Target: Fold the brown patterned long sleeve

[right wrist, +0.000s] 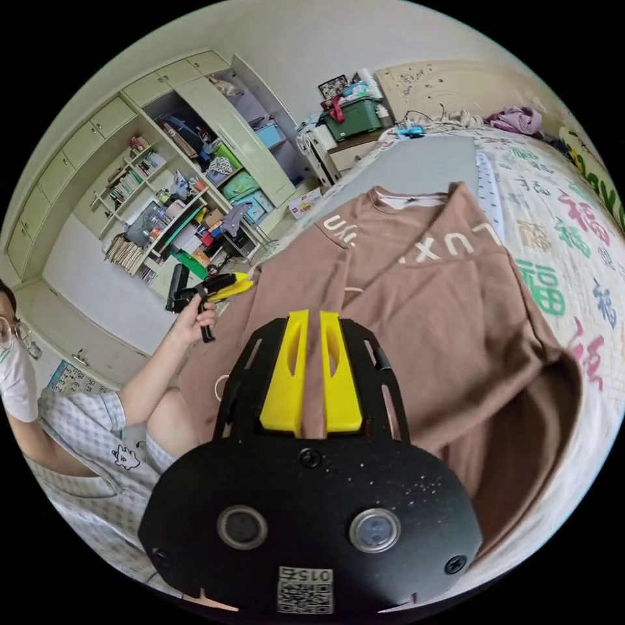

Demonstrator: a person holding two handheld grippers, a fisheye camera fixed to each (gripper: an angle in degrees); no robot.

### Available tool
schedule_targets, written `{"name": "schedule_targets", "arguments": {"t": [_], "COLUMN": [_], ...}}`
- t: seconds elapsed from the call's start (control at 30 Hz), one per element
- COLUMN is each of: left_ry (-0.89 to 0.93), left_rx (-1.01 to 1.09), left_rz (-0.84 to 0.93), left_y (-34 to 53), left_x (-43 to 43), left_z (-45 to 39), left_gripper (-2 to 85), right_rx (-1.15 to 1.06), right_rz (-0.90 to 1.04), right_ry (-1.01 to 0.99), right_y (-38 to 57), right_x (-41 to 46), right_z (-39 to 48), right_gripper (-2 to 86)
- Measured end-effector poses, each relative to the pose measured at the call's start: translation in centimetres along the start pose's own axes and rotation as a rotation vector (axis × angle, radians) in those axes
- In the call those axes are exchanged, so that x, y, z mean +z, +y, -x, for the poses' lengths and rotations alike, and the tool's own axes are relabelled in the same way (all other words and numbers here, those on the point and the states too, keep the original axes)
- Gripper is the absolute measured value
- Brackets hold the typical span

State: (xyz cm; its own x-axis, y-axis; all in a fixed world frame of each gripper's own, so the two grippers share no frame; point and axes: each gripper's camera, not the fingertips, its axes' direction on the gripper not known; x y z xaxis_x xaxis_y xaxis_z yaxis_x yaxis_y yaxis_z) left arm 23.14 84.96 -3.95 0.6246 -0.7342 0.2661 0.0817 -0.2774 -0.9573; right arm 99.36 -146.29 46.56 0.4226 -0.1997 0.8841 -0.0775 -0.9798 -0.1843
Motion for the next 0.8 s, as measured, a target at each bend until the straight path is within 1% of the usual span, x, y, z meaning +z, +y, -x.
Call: {"name": "schedule_targets", "arguments": {"t": [0.07, 0.13, 0.2, 0.3, 0.43, 0.5, 0.57, 0.6, 0.63, 0.7, 0.8], "left_ry": [0.076, 0.097, 0.098, 0.162, 0.259, 0.258, 0.239, 0.239, 0.245, 0.247, 0.228], "left_rx": [-0.011, 0.007, 0.042, 0.036, -0.044, -0.047, -0.036, -0.033, -0.039, -0.059, -0.038], "left_rz": [-0.041, -0.037, -0.045, -0.068, -0.100, -0.104, -0.080, -0.069, -0.047, -0.035, -0.042], "left_y": [-0.6, -1.5, -2.2, -2.6, -3.1, -3.3, -3.8, -3.9, -4.2, -4.4, -4.6], "left_x": [0.0, 0.0, 0.2, 0.6, 0.3, 0.0, 0.2, 0.3, 0.6, 0.8, 0.5], "left_z": [1.2, 1.4, 1.3, 2.0, 4.8, 5.2, 5.0, 5.0, 5.2, 5.6, 5.2], "left_gripper": [11.4, 12.7, 13.7, 13.8, 12.0, 11.4, 10.6, 10.3, 9.6, 8.2, 7.0], "right_rx": [-0.036, -0.061, -0.021, 0.077, 0.145, 0.182, 0.216, 0.240, 0.236, 0.221, 0.201], "right_rz": [0.009, 0.011, 0.037, 0.089, 0.102, 0.087, 0.115, 0.151, 0.138, 0.167, 0.147], "right_ry": [-0.018, -0.016, 0.010, 0.053, 0.110, 0.135, 0.163, 0.190, 0.197, 0.196, 0.186], "right_y": [-2.8, -8.2, -12.8, -19.2, -23.5, -25.0, -25.7, -25.7, -25.6, -24.8, -22.5], "right_x": [2.3, 5.7, 9.1, 15.4, 21.2, 23.9, 26.1, 27.2, 27.2, 27.7, 25.7], "right_z": [0.1, -1.3, -3.8, -8.5, -12.6, -14.4, -16.0, -17.0, -17.1, -17.7, -17.7], "right_gripper": [5.2, 6.2, 7.5, 9.5, 11.8, 12.9, 13.0, 11.7, 10.5, 1.8, -0.2]}}
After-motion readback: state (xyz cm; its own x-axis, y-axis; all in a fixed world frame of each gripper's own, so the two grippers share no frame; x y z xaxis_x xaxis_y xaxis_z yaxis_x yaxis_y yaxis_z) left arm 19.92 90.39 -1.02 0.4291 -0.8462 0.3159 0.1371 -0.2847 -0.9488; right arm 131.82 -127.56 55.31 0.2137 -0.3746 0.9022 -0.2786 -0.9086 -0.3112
